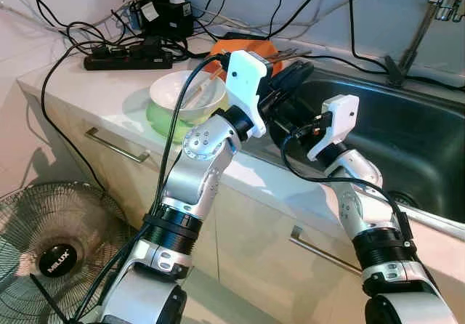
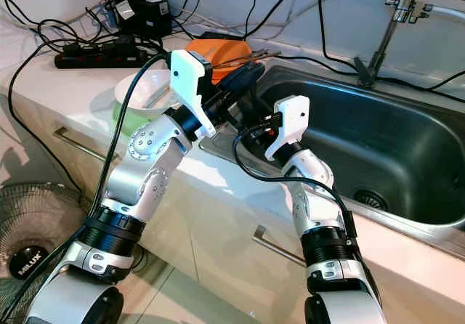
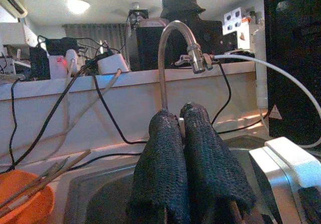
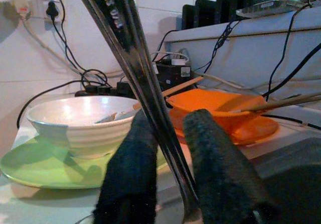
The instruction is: Kitchen organization
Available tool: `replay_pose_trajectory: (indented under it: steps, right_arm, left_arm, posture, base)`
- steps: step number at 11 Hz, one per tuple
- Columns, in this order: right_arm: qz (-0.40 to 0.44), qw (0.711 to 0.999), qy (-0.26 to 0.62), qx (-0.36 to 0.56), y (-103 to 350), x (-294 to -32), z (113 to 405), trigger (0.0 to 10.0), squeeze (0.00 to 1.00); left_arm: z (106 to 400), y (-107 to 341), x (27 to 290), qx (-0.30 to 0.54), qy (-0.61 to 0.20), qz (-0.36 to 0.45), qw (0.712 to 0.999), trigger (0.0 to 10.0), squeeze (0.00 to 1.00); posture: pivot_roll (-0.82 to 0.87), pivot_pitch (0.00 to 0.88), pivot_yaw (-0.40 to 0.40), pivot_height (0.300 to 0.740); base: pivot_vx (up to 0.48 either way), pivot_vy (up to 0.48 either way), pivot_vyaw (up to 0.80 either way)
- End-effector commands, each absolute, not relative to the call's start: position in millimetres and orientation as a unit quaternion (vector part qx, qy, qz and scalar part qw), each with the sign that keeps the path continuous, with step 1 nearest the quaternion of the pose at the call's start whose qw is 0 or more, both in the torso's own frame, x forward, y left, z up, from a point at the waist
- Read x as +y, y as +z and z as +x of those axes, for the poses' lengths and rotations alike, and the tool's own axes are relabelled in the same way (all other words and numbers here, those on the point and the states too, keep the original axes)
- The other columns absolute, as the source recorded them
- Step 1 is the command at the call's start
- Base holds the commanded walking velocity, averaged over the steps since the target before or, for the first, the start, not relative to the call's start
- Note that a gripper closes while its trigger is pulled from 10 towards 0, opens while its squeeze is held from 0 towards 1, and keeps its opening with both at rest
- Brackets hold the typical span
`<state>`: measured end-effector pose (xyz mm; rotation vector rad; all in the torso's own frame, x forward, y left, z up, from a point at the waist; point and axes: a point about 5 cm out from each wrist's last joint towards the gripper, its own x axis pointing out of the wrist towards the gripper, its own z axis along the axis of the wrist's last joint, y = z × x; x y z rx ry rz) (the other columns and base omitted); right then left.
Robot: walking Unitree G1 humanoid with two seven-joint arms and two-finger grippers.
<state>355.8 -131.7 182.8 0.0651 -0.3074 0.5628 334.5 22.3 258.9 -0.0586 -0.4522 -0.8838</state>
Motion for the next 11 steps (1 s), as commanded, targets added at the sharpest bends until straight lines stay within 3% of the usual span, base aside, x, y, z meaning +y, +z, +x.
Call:
replay_pose_trajectory:
  steps: [1, 7, 8, 11]
  right_arm:
    - [0.032, 0.948, 0.279, -0.153, 183.3, -133.6, 354.3, 0.0, 0.00]
    - [0.030, 0.948, 0.278, -0.151, 182.2, -134.4, 354.5, 0.0, 0.00]
    - [0.030, 0.949, 0.276, -0.151, 182.0, -135.2, 354.7, 0.0, 0.00]
    - [0.029, 0.955, 0.254, -0.152, 184.1, -139.3, 358.6, 0.0, 0.00]
  left_arm:
    - [332.7, 264.8, 21.4, -0.232, -0.421, -0.016, 0.877, 10.0, 0.00]
    - [335.2, 264.9, 23.0, -0.233, -0.409, -0.012, 0.882, 10.0, 0.00]
    - [335.7, 264.2, 23.3, -0.230, -0.409, -0.014, 0.883, 10.0, 1.00]
    - [336.6, 264.0, 25.9, -0.230, -0.403, -0.019, 0.886, 10.0, 1.00]
  posture:
    - [0.16, 0.007, 0.008, 0.740]
    - [0.16, 0.012, 0.007, 0.740]
    - [0.16, 0.014, 0.007, 0.740]
    - [0.16, 0.016, 0.005, 0.740]
  base:
    - [0.000, 0.000, 0.00]
    - [0.000, 0.000, 0.00]
    - [0.000, 0.000, 0.00]
    - [0.000, 0.000, 0.00]
